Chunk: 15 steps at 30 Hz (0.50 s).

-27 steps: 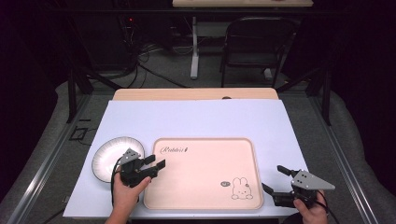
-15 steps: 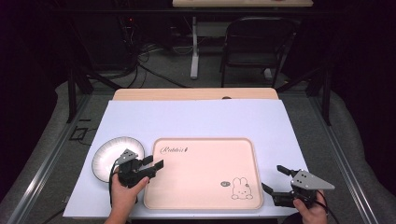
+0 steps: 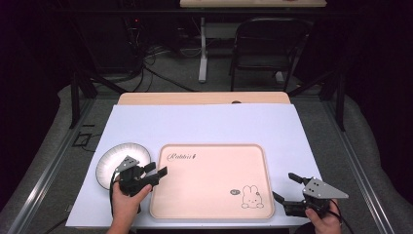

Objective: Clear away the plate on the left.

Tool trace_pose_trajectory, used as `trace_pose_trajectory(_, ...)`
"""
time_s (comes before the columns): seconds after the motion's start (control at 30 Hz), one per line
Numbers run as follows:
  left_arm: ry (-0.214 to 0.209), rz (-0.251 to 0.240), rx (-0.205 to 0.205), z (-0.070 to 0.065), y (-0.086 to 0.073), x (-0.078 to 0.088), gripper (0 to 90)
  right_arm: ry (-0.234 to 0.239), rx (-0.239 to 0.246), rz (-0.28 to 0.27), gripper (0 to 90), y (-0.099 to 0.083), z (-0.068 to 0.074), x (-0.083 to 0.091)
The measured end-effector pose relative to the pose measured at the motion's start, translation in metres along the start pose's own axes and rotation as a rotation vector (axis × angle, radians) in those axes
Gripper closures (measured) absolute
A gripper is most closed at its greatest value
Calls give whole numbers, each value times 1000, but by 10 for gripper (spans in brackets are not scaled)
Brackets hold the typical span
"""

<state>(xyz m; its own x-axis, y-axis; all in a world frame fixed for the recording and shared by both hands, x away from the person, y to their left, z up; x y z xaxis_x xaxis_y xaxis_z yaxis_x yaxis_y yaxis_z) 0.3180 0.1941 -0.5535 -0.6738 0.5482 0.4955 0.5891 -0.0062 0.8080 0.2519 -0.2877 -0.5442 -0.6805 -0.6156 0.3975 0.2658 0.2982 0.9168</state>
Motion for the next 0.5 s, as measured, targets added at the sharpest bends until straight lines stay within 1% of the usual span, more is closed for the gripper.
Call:
trace_pose_trajectory(0.13,12,-11,11,3,1,4,383,1,0,2,151,0,0,0)
trace_pose_trajectory(0.27,24,-34,39,9,2,10,370,2,0,-1,151,0,0,0)
trace_pose_trajectory(0.33,38,-47,56,14,3,14,370,3,-2,0,151,0,0,0)
trace_pose_trajectory(0.5,55,-66,81,21,4,20,367,5,0,1,151,0,0,0)
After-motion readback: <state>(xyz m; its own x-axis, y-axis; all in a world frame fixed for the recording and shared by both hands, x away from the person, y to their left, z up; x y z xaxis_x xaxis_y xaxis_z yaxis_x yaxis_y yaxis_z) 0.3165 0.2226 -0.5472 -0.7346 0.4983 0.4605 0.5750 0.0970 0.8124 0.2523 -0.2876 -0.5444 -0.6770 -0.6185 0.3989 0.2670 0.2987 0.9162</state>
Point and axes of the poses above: each handheld gripper's, and its own axes: x roughly backward along the jaws, y roughly out of its top, z roughly to its left, the point moved 3 cm from there along -x, roughly forward along the jaws, and after that the axes turned 3 degrees about y, right-handed, at the moved point
